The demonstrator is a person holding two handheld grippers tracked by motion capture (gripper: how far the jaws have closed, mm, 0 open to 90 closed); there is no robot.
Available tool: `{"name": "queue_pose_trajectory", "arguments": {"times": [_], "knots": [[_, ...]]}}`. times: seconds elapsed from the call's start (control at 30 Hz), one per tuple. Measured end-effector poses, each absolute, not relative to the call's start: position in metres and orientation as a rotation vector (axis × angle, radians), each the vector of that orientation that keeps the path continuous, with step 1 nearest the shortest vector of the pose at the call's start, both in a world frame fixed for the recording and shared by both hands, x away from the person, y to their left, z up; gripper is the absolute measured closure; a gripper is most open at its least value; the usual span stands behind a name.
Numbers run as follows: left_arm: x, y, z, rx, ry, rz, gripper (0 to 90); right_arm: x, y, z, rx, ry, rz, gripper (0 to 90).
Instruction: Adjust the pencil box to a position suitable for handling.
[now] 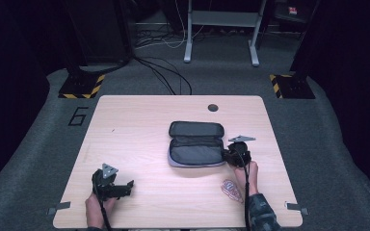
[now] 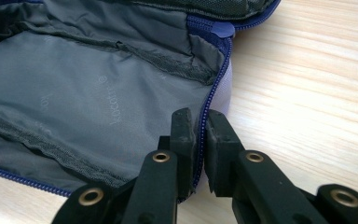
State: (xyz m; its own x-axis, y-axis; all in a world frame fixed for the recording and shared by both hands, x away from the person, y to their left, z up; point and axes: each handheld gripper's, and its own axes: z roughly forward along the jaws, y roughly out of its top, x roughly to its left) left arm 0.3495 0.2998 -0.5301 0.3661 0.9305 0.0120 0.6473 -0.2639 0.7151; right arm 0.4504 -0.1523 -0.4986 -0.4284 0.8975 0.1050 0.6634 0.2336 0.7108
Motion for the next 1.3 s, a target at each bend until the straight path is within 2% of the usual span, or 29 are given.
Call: {"name": "queue_pose_trajectory", "arguments": {"times": [0.17,0.3,0.33,0.4,0.47,0.6,1.03,1.3], "knots": [[0.349,0.300,-0.530,2.008,1.361,0.589,1.7,0.449,-0.144,-0.499,1.455,2.198,1.026,79.6],[0.350,0.300,-0.530,2.005,1.359,0.586,1.8,0.447,-0.139,-0.499,1.426,2.217,1.046,72.9],[0.350,0.300,-0.530,2.008,1.360,0.585,1.8,0.447,-0.139,-0.499,1.425,2.215,1.053,68.6],[0.350,0.300,-0.530,2.005,1.359,0.586,1.7,0.445,-0.141,-0.496,1.434,2.207,1.083,49.3],[0.350,0.299,-0.531,2.000,1.359,0.594,1.7,0.442,-0.145,-0.493,1.432,2.204,1.088,35.9],[0.350,0.300,-0.531,2.002,1.359,0.590,1.7,0.433,-0.154,-0.486,1.401,2.200,1.084,21.5],[0.350,0.300,-0.530,2.006,1.358,0.585,1.8,0.404,-0.186,-0.475,1.372,2.167,1.106,4.4],[0.350,0.300,-0.530,2.004,1.358,0.589,1.8,0.383,-0.201,-0.476,1.382,2.157,1.075,0.0]]}}
